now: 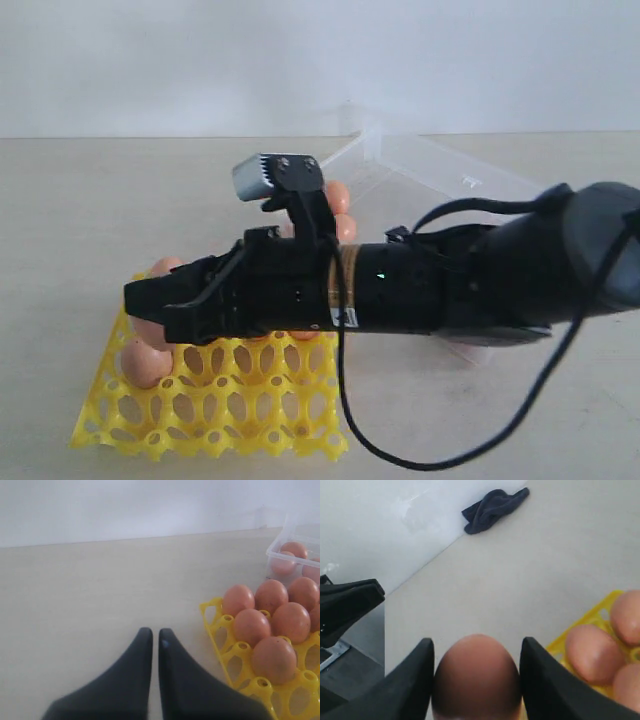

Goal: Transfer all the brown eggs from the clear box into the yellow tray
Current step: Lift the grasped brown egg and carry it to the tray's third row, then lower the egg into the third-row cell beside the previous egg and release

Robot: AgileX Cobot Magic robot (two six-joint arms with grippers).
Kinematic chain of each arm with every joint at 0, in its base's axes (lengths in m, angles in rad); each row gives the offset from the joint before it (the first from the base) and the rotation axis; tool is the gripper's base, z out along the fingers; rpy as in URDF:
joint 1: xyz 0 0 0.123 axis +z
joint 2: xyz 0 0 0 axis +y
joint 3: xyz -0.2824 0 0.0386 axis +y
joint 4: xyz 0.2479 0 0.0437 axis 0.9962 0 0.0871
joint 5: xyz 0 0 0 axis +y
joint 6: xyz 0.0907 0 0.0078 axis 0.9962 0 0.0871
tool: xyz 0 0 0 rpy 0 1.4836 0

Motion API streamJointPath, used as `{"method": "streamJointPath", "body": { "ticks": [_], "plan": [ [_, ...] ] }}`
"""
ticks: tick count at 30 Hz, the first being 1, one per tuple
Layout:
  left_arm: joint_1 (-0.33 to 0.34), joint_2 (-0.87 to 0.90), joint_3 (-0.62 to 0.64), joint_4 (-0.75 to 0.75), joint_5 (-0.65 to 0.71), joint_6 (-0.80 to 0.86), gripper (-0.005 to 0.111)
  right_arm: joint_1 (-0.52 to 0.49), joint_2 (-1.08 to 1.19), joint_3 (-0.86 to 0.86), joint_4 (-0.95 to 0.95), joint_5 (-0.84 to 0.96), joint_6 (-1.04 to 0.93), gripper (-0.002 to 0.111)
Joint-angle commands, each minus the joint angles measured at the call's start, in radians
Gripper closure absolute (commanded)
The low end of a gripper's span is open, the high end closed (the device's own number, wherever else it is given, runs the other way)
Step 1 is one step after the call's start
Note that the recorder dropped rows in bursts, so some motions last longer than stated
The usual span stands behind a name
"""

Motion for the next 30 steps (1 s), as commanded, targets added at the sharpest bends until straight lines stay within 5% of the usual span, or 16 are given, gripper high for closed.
{"method": "streamJointPath", "body": {
  "ticks": [1,13,30],
  "plan": [
    [-0.004,-0.003,0.004,0.001,-0.004,0.001,0.103,0.001,0.058,-0.123,-0.144,0.017,0.073,0.108],
    [-0.004,-0.003,0.004,0.001,-0.004,0.001,0.103,0.001,0.066,-0.132,-0.157,0.226,-0.241,0.108],
    [-0.004,-0.003,0.004,0.001,-0.004,0.001,0.103,0.001,0.147,-0.153,-0.131,0.182,-0.237,0.108]
  ]
}}
